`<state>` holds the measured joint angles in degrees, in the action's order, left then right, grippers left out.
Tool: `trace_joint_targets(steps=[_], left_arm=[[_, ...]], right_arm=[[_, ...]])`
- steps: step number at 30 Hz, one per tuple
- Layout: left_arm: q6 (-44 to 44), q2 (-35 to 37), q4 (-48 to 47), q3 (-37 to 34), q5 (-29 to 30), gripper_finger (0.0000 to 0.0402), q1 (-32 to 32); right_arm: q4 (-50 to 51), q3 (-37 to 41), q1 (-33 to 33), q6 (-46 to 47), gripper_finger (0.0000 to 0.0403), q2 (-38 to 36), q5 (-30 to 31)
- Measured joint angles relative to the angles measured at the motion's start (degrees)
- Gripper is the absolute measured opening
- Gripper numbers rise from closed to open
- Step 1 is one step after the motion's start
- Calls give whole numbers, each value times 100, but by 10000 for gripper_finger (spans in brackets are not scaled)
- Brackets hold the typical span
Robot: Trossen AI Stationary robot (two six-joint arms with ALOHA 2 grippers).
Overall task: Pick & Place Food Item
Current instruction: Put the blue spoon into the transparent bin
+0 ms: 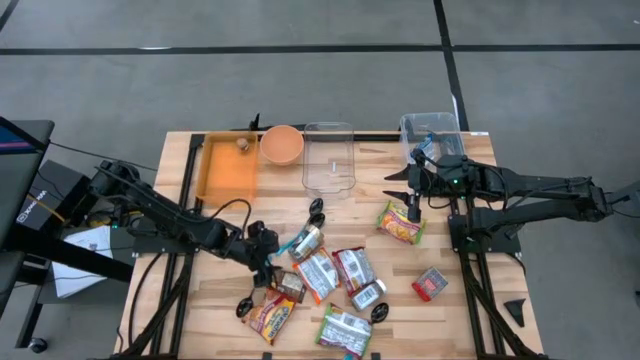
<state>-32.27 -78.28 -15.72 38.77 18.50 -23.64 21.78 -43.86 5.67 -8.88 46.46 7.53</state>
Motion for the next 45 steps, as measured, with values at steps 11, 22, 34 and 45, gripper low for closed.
trace_joint_targets(steps=[11,22,34,45], left_arm=[[43,-638,311,-357,73,330,120],[385,-1116,700,-353,453,283,496],[583,-1119,282,-353,1729,214,911],[1944,-1093,1343,-353,1406,210,919]], right_arm=[[2,2,0,37,163,2,0],[2,2,0,54,163,4,0],[7,2,-2,80,163,4,-2],[7,2,-2,96,163,4,-2]])
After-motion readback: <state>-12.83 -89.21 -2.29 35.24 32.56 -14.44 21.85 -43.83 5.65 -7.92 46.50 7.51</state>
